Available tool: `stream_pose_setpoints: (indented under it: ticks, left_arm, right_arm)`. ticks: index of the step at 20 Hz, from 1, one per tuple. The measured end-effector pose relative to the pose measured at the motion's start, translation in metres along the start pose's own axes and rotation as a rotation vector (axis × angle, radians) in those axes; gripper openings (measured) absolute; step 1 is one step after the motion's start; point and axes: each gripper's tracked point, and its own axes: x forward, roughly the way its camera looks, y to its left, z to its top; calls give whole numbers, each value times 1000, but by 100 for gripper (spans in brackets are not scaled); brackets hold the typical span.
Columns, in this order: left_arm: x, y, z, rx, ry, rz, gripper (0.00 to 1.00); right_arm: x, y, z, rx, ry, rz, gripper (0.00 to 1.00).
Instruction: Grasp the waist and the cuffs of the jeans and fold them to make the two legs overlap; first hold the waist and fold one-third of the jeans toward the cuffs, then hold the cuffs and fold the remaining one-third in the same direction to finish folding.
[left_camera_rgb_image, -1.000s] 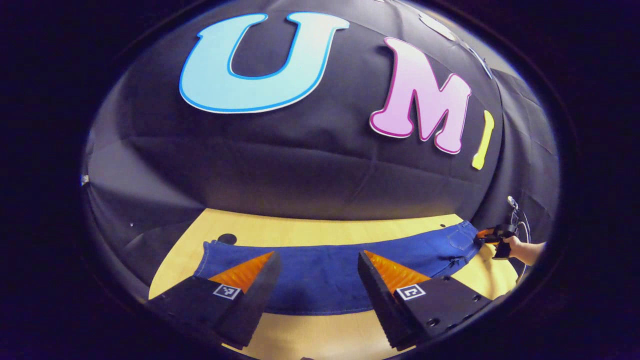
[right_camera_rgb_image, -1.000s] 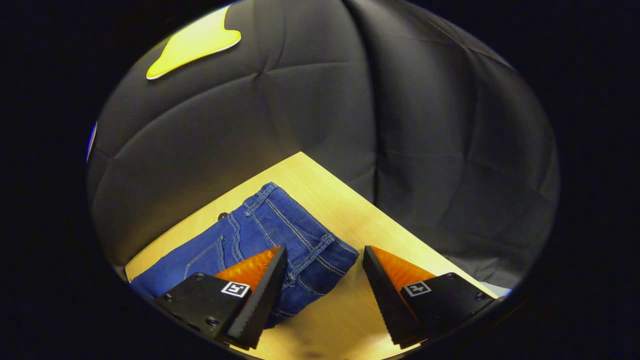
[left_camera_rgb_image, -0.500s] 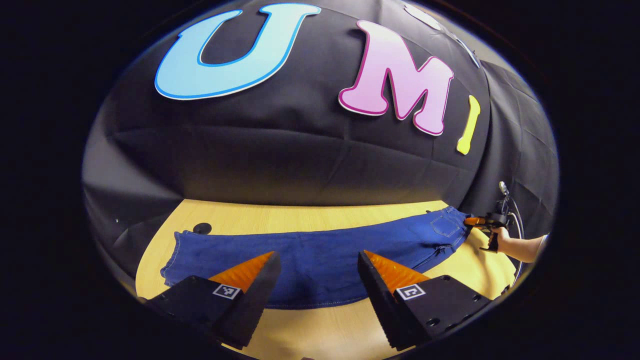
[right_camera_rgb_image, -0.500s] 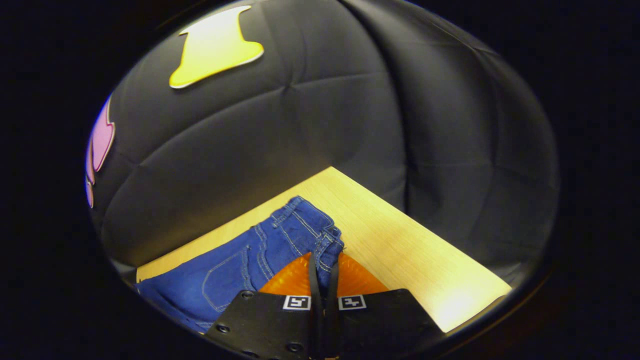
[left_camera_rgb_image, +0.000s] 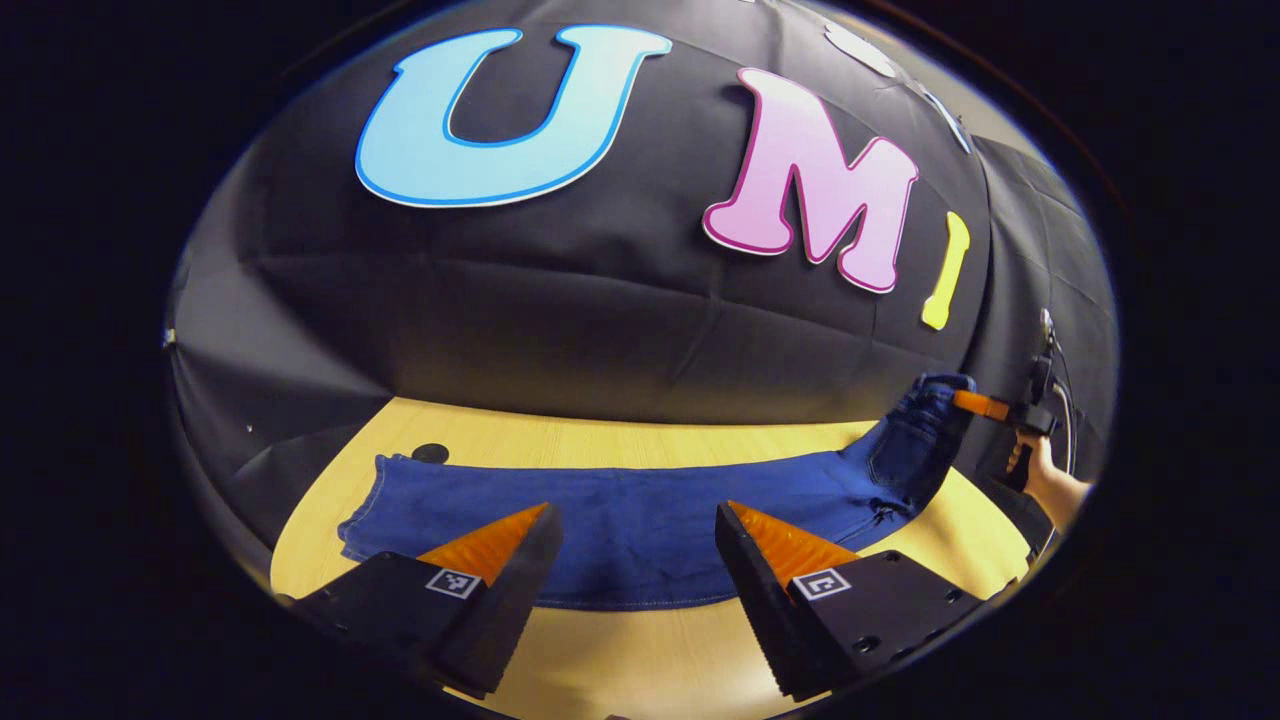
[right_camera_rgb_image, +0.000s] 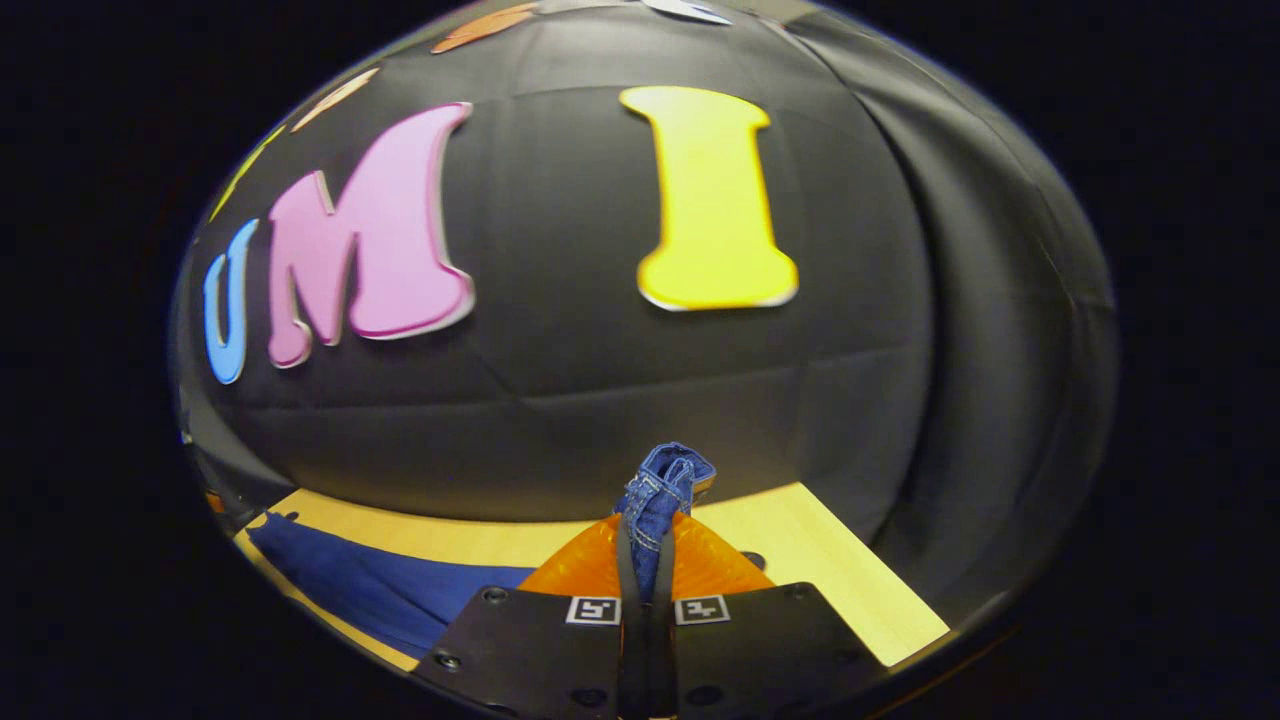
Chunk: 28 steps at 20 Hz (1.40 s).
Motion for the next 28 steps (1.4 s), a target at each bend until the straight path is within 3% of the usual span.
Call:
stream_pose_setpoints:
  ticks: [6, 10, 16, 20, 22, 25, 26, 28]
  left_arm:
    - [-23, 34, -19, -73, -12, 17, 97]
    - [-34, 84, -26, -129, -40, 78, 97]
    - [-36, 198, -51, -192, -65, 318, 97]
    - [-22, 245, -81, -266, 2, 381, 97]
    - [-16, 263, -88, -285, 22, 414, 97]
    - [0, 274, -92, -312, 36, 412, 97]
    - [6, 276, -92, -321, 49, 415, 97]
    - [19, 282, -95, -336, 77, 418, 97]
  right_arm:
    - [-51, 22, 9, -115, -29, 247, 5]
    - [-64, 9, -9, -142, 29, 350, 5]
    - [-87, -2, -70, -177, 186, 399, 4]
    - [-87, 7, -91, -199, 222, 384, 6]
    - [-95, 24, -105, -118, 273, 399, 17]
    - [-95, 24, -101, -88, 276, 368, 92]
    - [-99, 26, -98, -88, 274, 368, 98]
    - [-111, 30, -90, -76, 274, 372, 97]
